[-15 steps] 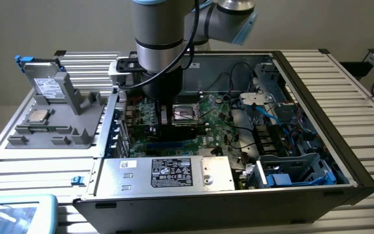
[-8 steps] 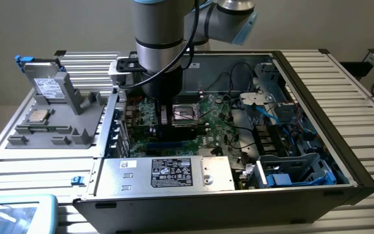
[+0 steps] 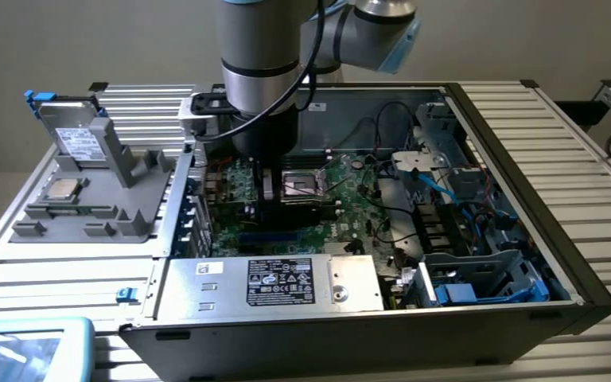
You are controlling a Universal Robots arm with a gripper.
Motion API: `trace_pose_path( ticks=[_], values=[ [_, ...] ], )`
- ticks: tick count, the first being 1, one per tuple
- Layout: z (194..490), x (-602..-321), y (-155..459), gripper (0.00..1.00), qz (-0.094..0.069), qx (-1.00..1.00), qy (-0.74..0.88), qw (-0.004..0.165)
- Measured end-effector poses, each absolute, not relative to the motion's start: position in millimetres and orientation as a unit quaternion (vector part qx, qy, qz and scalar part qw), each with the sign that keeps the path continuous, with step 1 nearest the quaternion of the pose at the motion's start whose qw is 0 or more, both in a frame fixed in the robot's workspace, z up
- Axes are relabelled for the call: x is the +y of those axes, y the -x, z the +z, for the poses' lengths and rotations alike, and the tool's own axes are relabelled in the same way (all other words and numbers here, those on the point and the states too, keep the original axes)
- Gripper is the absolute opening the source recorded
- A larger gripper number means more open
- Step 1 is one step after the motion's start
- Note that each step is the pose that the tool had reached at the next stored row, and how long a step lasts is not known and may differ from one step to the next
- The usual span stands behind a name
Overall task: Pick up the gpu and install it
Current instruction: 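Insert the gpu into the slot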
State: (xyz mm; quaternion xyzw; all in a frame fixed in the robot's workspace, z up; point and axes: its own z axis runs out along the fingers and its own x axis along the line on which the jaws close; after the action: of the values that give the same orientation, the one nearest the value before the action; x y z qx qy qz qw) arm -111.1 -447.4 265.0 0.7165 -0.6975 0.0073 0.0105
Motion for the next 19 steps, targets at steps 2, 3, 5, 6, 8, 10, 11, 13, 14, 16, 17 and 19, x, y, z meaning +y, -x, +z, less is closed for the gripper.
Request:
trace_pose_path(
  ticks=[2,3,5,6,8,10,11,13,14,16,17,19],
  values=[
    [264.3,-447.4,113.1,0.27,0.007,-0.697,-0.716,0.011],
    [263.8,-447.4,114.3,0.27,0.007,-0.697,-0.716,0.011],
    [263.6,-447.4,114.6,0.27,0.007,-0.697,-0.716,0.011],
    [263.6,-447.4,114.6,0.27,0.007,-0.697,-0.716,0.011],
    [262.8,-447.3,115.9,0.27,0.007,-0.697,-0.716,0.011],
    [262.4,-447.3,116.4,0.27,0.007,-0.697,-0.716,0.011],
    [262.4,-447.3,116.4,0.27,0.007,-0.697,-0.716,0.011],
    [262.4,-447.3,116.5,0.27,0.007,-0.697,-0.717,0.011],
    [261.9,-447.3,116.5,0.27,0.007,-0.697,-0.717,0.011],
    [259.3,-447.3,116.9,0.27,0.007,-0.697,-0.716,0.011],
    [259.1,-447.3,116.9,0.27,0.007,-0.697,-0.717,0.011],
    [259.1,-447.3,117.1,0.27,0.007,-0.697,-0.716,0.011]
  ],
)
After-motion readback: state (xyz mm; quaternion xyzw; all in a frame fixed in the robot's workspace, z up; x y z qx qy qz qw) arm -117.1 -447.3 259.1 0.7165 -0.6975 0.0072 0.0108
